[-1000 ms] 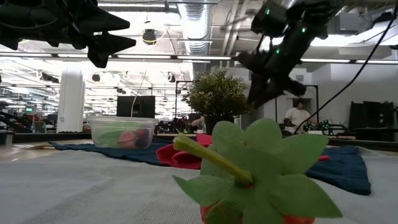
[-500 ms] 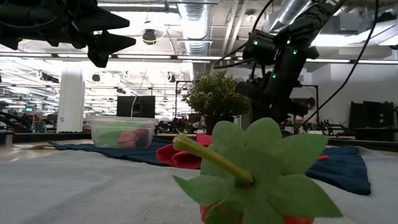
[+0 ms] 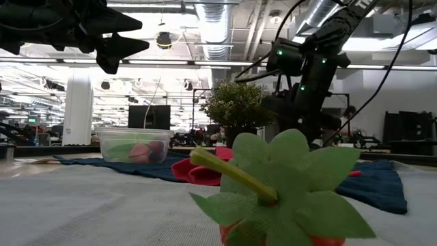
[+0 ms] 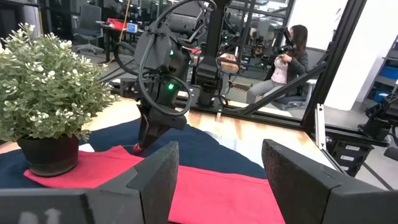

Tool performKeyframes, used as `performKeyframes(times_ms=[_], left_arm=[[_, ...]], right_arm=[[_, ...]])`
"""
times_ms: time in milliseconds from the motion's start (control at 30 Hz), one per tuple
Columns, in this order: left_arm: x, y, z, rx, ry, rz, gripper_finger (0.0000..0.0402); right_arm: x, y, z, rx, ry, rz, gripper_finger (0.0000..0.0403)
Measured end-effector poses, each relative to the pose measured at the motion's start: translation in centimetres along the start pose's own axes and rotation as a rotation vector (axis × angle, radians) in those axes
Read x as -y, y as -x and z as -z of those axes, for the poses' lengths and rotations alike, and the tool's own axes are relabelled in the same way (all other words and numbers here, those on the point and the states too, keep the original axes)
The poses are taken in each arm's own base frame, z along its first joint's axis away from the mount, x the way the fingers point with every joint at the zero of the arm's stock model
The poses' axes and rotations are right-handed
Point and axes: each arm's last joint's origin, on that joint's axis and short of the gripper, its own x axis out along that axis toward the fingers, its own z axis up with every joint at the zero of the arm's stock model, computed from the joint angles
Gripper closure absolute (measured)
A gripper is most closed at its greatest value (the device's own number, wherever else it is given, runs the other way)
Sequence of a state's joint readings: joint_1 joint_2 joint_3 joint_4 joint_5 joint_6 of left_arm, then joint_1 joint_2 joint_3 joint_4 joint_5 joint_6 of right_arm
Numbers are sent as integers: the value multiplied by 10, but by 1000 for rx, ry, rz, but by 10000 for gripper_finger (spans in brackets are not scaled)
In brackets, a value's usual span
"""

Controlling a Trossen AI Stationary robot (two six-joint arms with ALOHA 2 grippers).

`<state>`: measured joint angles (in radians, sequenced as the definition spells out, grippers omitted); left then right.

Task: Pick and placing Produce into tupperware
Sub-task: Put the red cherry into the transparent bin

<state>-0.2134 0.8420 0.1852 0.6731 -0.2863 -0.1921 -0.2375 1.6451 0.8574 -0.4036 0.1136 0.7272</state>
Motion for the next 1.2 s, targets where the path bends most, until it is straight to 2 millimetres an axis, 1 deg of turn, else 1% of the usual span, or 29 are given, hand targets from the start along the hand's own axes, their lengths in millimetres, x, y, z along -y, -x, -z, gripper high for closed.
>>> performKeyframes(times_ms=[100,433,500,667,833,1000,1200], left_arm=[[0,0,0,0,1,0,180],[0,0,0,0,3,0,180],[0,0,0,0,4,0,180],[0,0,0,1,5,0,180],[0,0,-1,8,6,1,180],[0,0,-1,7,6,1,180],[0,0,-1,6,7,4,180]], right_arm=[[0,-4,0,6,12,14,204],[-4,-3,-1,38,28,-13,213],[-8,-8,-3,57,29,-31,213],[-9,-23,-1,25,45,-7,217],[-12,-30,-2,-1,64,16,226],[-17,-24,-8,-19,79,12,243],[-24,-10,-9,-38,103,-10,250]])
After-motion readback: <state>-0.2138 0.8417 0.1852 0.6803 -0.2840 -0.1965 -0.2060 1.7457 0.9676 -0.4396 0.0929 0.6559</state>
